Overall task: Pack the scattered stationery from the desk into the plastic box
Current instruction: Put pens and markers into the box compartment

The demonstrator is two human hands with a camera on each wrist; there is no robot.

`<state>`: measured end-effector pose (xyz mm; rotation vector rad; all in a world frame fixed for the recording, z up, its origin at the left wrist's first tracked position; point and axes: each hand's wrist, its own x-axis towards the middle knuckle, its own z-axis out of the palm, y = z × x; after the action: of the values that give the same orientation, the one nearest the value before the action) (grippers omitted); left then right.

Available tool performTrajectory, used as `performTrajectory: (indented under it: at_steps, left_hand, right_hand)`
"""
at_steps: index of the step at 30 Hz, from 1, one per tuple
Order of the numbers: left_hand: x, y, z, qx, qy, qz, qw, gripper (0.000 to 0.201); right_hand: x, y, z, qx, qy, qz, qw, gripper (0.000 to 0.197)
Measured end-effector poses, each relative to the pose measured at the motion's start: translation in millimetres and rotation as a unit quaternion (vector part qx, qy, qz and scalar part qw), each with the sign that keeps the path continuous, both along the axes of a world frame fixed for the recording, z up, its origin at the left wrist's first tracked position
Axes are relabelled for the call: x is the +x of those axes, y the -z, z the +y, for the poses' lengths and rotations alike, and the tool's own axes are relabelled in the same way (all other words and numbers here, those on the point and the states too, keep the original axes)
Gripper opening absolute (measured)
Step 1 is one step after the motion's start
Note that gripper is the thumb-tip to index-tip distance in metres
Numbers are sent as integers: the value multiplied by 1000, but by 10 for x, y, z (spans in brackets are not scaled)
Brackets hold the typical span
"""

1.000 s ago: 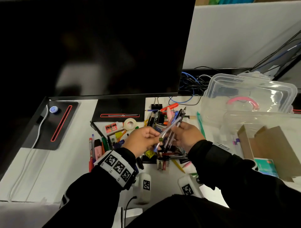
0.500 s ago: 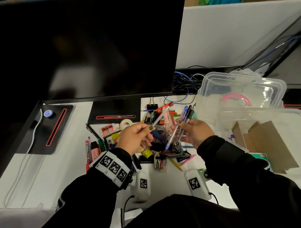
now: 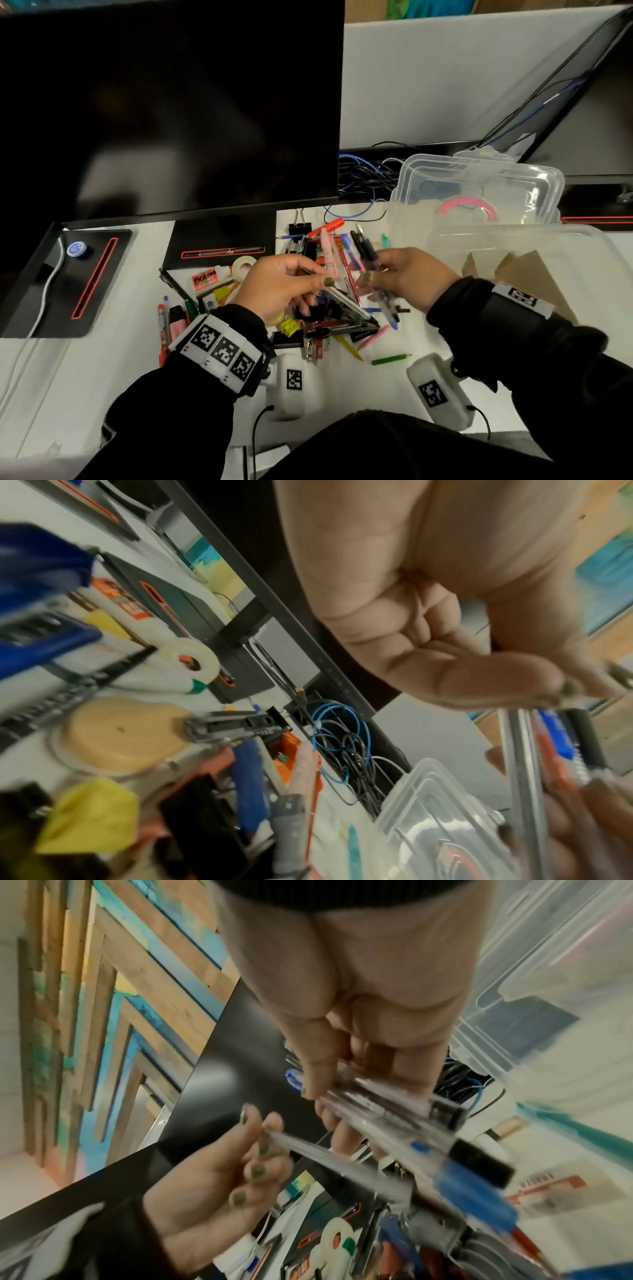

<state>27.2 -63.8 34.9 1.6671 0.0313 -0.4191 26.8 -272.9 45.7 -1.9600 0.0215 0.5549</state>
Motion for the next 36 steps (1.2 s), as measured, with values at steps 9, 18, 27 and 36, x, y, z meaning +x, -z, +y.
performTrajectory:
  at_steps: [9,18,27,36]
  left_hand:
    - [105,-91,-669,-38,-11,6,999,6]
    - [153,-178,-1434,-59,13,-18,998,13]
    - [127,-79,-1935,-9,19,-9,1000,9]
    - [57,199,-1853,180,-5,-102,978,14]
  right_hand:
    - [-60,-54,-348,49,11,33,998,24]
    - [-16,-170,-973,144,37,67,987,9]
    - [49,-115,-1430,75,86,140,984,20]
    - [101,51,-1475,61,125,278,950,7]
